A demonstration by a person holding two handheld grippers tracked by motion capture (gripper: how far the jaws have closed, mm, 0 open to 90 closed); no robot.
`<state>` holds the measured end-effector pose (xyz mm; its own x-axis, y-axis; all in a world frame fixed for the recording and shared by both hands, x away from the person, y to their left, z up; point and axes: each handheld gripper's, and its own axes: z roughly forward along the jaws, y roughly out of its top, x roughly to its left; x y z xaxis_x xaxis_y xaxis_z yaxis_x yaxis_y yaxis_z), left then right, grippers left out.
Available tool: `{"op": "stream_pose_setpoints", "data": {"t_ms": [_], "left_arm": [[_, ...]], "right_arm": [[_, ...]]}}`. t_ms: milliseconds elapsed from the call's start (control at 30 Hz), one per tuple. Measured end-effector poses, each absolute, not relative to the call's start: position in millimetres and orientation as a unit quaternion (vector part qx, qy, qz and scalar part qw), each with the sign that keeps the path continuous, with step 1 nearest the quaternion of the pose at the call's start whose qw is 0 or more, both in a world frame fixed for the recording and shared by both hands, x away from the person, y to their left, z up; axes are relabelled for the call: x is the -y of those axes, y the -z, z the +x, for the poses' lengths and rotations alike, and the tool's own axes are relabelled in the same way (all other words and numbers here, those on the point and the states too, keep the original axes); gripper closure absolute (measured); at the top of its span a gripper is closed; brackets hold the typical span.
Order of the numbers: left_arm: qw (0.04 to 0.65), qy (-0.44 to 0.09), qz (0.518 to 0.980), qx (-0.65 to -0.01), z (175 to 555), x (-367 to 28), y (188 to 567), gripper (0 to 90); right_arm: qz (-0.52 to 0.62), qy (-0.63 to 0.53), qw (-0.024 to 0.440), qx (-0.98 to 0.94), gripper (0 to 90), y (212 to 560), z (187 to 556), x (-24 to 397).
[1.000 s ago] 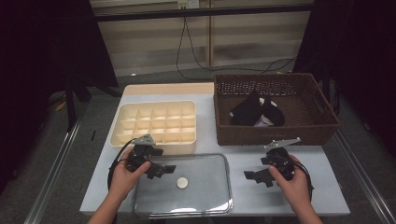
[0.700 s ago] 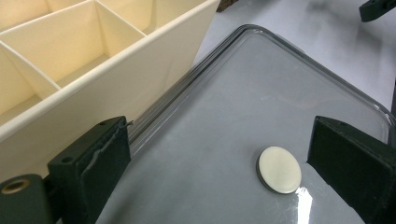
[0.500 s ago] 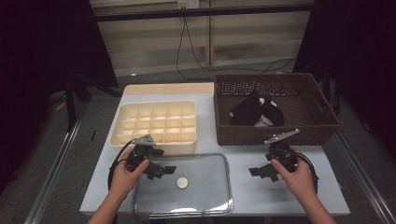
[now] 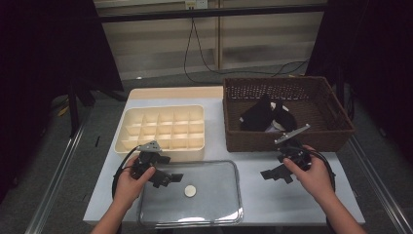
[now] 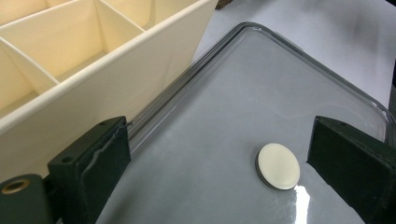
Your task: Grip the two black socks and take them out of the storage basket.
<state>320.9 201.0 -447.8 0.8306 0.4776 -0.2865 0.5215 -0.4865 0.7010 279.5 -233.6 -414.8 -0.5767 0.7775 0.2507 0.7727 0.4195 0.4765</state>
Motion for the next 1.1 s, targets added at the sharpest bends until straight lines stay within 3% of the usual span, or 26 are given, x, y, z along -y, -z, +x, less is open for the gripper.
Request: {"op": "stream_pose_setpoints", "data": {"t_ms": [1100], "left_arm": [[0.413,0.032,0.865,-0.284,319.2,-199.8,449.5,5.7]], "right_arm": [[0.448,-0.262,-0.001,-0.855,4.1,361.2,309.1,237.2]]}}
